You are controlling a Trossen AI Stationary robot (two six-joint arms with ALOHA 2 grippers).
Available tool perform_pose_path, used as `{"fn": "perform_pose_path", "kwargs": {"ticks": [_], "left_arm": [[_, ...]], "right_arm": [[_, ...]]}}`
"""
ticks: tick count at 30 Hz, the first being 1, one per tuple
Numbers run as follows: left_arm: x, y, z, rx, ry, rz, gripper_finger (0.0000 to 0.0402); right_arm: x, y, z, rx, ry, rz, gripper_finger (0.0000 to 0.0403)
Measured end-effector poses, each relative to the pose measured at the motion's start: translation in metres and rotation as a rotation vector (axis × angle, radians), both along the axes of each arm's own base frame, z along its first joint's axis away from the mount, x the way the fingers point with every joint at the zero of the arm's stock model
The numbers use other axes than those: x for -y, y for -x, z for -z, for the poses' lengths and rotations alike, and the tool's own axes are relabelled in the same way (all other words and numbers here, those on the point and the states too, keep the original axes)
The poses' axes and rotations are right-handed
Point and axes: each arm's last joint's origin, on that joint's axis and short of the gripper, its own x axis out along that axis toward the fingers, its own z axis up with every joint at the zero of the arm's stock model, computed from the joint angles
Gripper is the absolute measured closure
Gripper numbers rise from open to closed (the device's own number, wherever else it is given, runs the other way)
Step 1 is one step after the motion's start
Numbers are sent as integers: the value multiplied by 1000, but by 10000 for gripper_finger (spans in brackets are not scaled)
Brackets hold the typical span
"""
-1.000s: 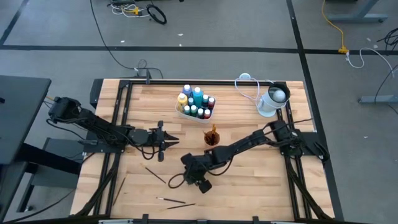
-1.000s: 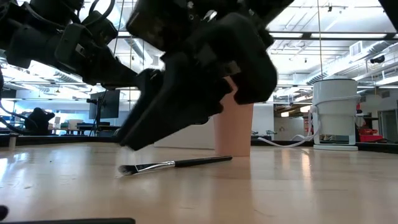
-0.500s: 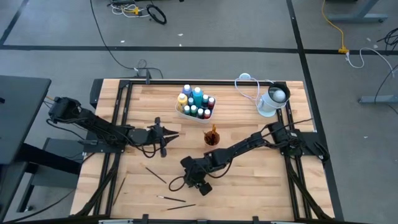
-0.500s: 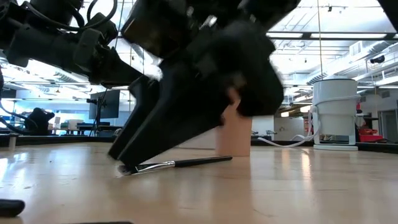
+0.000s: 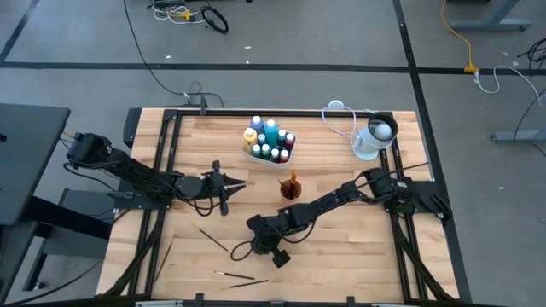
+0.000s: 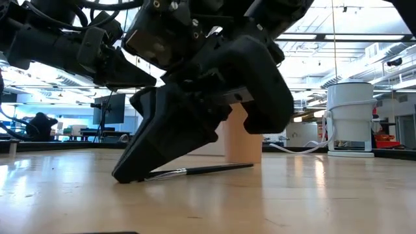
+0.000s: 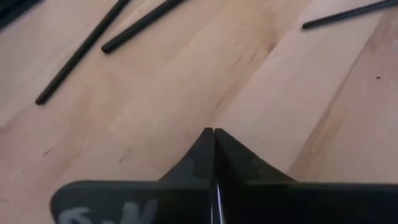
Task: Pick & Place Paint Supplies
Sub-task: Put the black paint brush into the orange cup
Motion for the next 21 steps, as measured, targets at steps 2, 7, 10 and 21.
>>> {"fn": "perform_pose_path", "kwargs": {"ticks": [2, 7, 10, 21], "left_arm": [[0, 0, 0, 0, -1, 0, 331], [0, 0, 0, 0, -2, 0, 331], [0, 0, 0, 1, -1, 0, 331], [0, 0, -1, 8, 3, 0, 331]], "right_arm": [[-2, 2, -5, 6, 51, 16, 393], [-1, 12, -23, 6, 143, 20, 400], [3, 15, -43, 26, 182, 54, 401], [18, 49, -148, 205, 415, 266, 402]]}}
